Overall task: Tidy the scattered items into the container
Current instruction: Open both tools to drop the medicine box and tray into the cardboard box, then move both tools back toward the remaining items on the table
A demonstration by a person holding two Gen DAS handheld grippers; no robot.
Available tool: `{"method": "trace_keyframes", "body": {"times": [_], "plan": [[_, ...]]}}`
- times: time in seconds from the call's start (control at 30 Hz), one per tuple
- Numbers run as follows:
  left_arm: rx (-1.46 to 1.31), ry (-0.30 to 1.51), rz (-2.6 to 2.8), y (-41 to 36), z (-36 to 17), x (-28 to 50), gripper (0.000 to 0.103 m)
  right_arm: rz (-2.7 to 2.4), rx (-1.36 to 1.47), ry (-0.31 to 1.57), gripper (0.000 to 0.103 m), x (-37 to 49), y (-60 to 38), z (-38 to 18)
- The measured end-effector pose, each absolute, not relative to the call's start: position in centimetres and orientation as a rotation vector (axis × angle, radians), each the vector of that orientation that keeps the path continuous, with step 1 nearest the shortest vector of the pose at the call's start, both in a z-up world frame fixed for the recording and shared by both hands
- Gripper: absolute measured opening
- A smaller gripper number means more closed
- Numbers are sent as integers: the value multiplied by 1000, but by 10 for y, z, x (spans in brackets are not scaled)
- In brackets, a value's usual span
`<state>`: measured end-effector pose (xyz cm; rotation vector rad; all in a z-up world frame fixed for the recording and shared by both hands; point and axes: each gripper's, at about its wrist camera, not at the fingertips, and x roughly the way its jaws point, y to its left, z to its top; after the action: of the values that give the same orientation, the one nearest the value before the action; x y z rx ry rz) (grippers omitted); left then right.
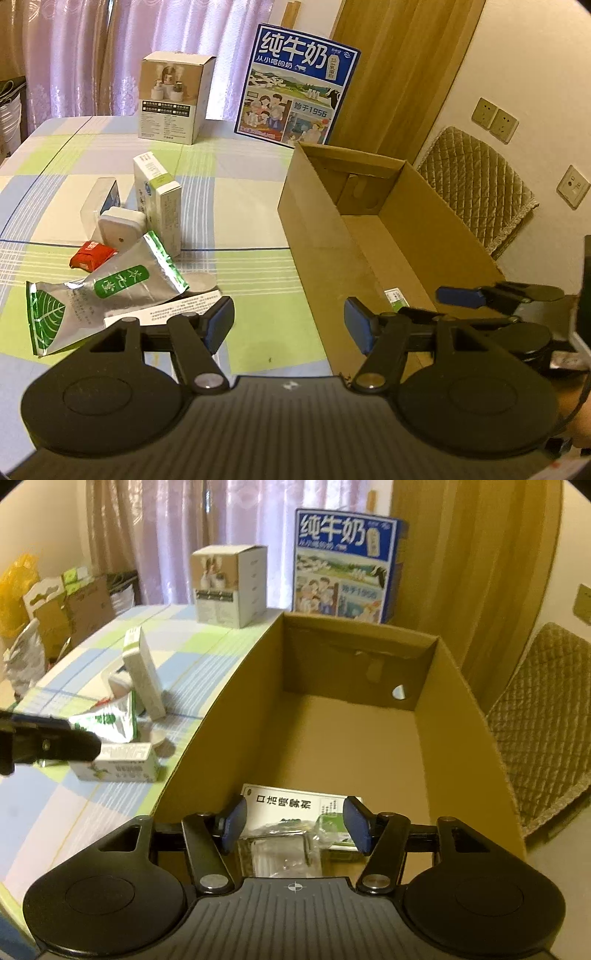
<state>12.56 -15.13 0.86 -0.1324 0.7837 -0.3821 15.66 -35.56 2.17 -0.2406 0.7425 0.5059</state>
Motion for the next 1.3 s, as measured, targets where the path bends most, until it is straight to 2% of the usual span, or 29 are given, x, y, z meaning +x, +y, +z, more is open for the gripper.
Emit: {"method": "trace_keyframes", "body": {"times": [0.2,0.4,0.47,0.67,0.87,1.3], "plan": [[-127,777,-372,-140,13,115,63,477,-212,683,76,141,-360,39],[-97,748,-335,-114,21,99,71,473,-124,584,93,117,-357,70],[-88,741,-315,-99,24,91,80,490,-101,552,101,107,-351,79],[-67,722,-242,-49,31,69,95,585,-89,485,101,70,-314,104],[-69,710,-166,-1,36,47,95,678,-114,471,101,35,-277,110],[9,704,-134,50,28,31,95,777,-240,589,101,10,-221,68]]}}
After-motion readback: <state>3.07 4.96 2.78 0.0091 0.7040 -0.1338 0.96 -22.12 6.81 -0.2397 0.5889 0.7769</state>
